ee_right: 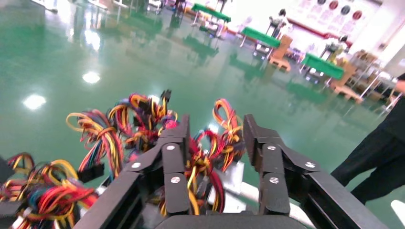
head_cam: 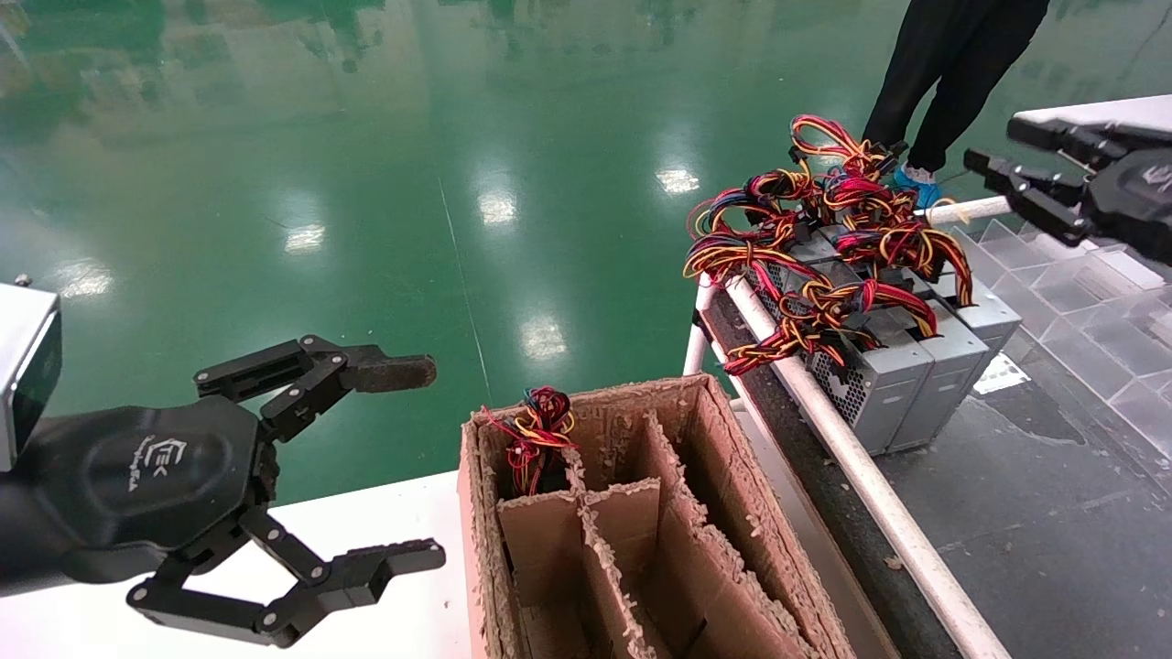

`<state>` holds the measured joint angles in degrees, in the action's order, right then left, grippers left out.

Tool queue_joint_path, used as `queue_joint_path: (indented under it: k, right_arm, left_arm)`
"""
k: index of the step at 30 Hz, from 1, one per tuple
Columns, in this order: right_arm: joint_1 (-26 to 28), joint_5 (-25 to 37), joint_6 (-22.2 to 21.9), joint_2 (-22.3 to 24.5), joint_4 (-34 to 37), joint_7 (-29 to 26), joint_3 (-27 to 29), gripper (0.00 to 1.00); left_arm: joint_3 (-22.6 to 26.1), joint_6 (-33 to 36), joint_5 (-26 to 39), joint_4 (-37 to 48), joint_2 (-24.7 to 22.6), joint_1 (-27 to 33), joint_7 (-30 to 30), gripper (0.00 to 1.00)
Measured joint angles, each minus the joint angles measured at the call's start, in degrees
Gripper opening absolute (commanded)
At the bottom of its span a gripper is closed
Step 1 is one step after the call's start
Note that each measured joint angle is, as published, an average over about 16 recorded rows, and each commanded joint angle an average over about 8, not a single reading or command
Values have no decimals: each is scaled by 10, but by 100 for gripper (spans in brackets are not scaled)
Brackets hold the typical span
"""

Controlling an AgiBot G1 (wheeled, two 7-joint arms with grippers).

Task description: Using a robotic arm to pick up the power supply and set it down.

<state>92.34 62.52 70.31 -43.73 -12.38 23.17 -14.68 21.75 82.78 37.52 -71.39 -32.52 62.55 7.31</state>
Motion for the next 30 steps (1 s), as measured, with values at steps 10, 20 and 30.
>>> queue_joint_path:
  k: [10,20,30]
  right_arm:
    - [-28,-28,15,8,-59,-24,5,100]
    - [-79,-61,41,23,-161,-82,1,100]
    - [-132,-94,67,38,-265,-141,-2,100]
  left_arm:
    - [0,0,0,0,0,0,0,100]
    - [0,0,0,0,0,0,0,100]
    - [0,0,0,0,0,0,0,100]
